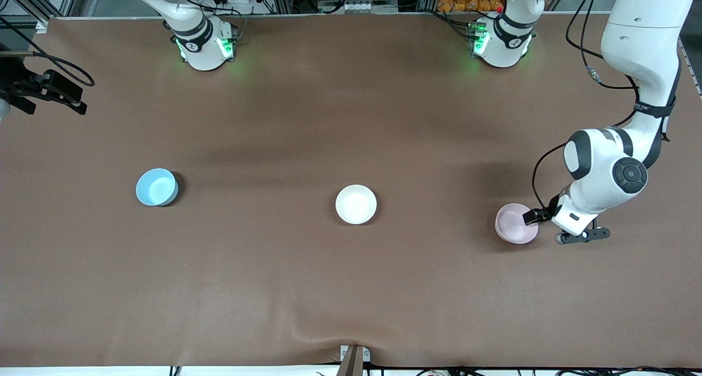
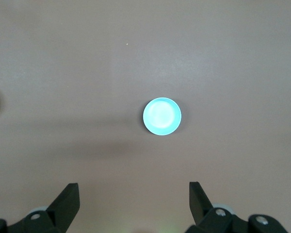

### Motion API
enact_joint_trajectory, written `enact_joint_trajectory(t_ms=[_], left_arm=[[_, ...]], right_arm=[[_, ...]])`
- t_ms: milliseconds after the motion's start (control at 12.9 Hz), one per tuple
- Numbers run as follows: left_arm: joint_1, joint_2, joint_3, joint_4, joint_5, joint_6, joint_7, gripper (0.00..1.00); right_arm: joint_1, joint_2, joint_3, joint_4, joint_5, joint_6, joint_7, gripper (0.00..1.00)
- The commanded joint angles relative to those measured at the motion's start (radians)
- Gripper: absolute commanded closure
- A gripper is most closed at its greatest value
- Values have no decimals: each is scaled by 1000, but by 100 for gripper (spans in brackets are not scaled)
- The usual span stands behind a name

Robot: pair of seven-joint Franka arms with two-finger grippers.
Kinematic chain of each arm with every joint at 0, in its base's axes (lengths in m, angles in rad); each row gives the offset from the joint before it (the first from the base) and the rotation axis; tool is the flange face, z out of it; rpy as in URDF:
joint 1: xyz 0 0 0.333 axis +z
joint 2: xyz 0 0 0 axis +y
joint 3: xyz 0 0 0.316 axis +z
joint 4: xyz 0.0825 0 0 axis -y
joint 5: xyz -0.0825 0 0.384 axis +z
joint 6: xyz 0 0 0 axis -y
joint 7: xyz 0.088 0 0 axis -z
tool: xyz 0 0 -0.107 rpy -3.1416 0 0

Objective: Stack pink and blue bowls on white bowl
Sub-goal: 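Grasp the pink bowl rim with the left gripper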

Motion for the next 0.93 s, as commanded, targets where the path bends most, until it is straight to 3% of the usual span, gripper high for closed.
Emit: enact_joint_trajectory(t_ms=[0,78,311,622,855], left_arm=[[6,28,-4,27,17,7,8,37],[7,29,-4,25,17,7,8,57],[7,45,-4,36,8,7,5,100],[7,-26,-7,10,11,-7,23,100],[-2,-101,-33,13,7,-108,5,100]], right_arm=[[-17,-1,10,6,5,-9,0,0],[-17,-1,10,6,5,-9,0,0],[-18,5,10,6,3,-9,-2,0],[-15,5,10,6,3,-9,0,0],[-18,7,10,6,5,-9,0,0]])
